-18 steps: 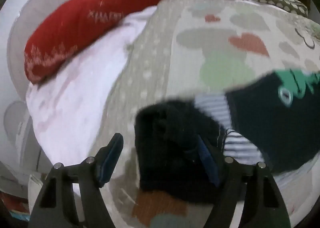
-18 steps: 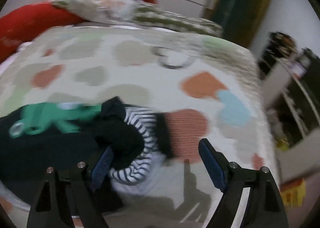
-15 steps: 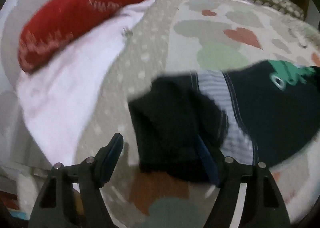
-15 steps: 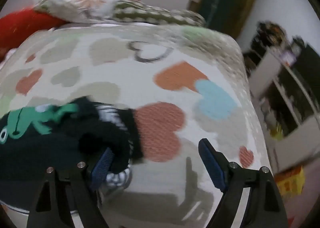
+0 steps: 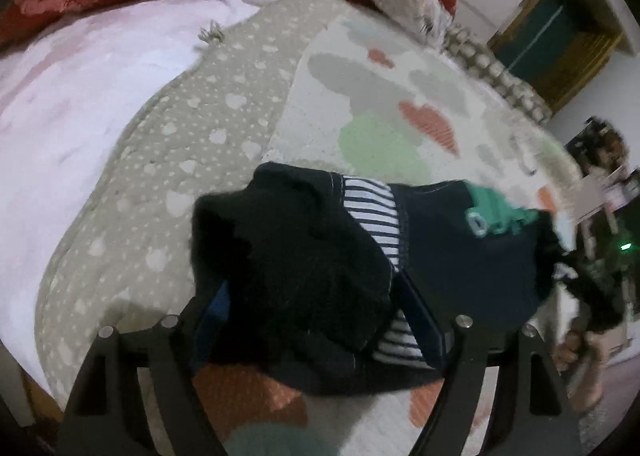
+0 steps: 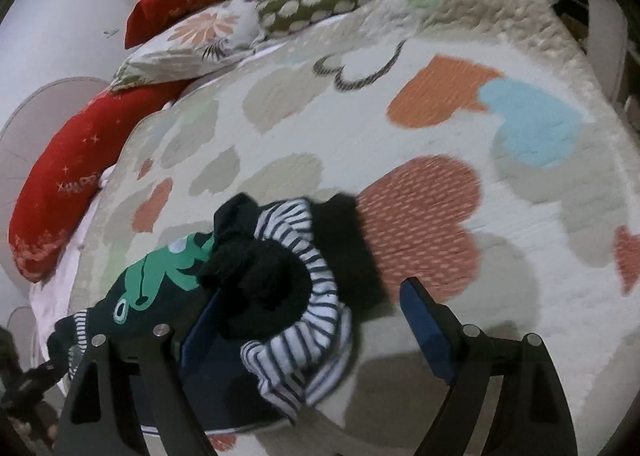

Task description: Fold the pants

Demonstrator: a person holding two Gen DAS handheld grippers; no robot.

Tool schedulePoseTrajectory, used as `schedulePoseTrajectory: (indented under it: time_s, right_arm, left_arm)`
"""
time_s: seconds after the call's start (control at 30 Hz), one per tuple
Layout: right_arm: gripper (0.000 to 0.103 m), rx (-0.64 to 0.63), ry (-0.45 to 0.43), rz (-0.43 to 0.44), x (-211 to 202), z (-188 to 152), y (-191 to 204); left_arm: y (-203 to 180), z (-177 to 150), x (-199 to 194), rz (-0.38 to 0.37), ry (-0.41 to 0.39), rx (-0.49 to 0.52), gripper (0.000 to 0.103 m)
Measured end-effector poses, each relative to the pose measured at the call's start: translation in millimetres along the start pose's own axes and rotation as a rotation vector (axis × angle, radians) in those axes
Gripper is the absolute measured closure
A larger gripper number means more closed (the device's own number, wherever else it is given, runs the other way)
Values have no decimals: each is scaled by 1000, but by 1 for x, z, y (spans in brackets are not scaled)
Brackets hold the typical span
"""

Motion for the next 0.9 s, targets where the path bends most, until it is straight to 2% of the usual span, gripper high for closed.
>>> schedulePoseTrajectory:
  time_s: [0.03, 0.07, 0.1, 0.17, 0.23, 0.33, 0.47, 0.6, 0.67, 0.73, 0.77, 0.9]
  right_arm:
    - [46, 5, -3, 14, 2, 0, 2]
    - [78, 32, 11, 47, 5, 1, 3]
    - [79, 63, 12, 75, 5, -1, -1]
    - [82, 108, -19, 108, -4, -1, -11]
    - [84, 151, -54, 136, -15, -1, -21]
    - [85, 184, -95, 136, -36, -5, -34]
    - [85, 270, -128, 123, -53, -20, -61]
    - [82, 323, -103, 99, -55, -43, -79]
    - [77, 335, -122, 84, -62, -51, -82]
    - [73, 328, -165, 54, -82, -57, -87]
    - [71, 319, -182, 30, -91, -59, -89]
    - [58, 263, -255, -79, -131, -62, -85]
  left_arm:
    - [-1, -1, 0, 19, 8, 8, 27]
    - [-6, -2, -2, 39, 22, 14, 37]
    - [-9, -1, -4, 51, 50, 21, 49]
    - [-15, 2, -5, 44, 48, 37, 58]
    - [-24, 7, -4, 58, 25, 58, 59]
    - [-36, 13, 1, 28, -4, 95, 63]
    - [-59, 10, 4, 19, -43, 142, 63]
    - [-61, 0, 9, 102, -58, 175, 61]
    - [-51, -3, 1, 88, -50, 146, 61]
    - [-41, -4, -13, 54, -50, 97, 54]
    - [-34, -3, -23, 38, -64, 66, 46]
    - [-16, -5, -57, 71, -169, -5, 42]
Point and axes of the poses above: each gripper's, at about its wrist camera, not at the fingertips, and x roughly the way its jaws point, y to its left, z to its top, the point moved 1 cm from there along x, roughly the way its jaws point, and after that the axes turned 7 degrees about -x, right-handed, at the moved point
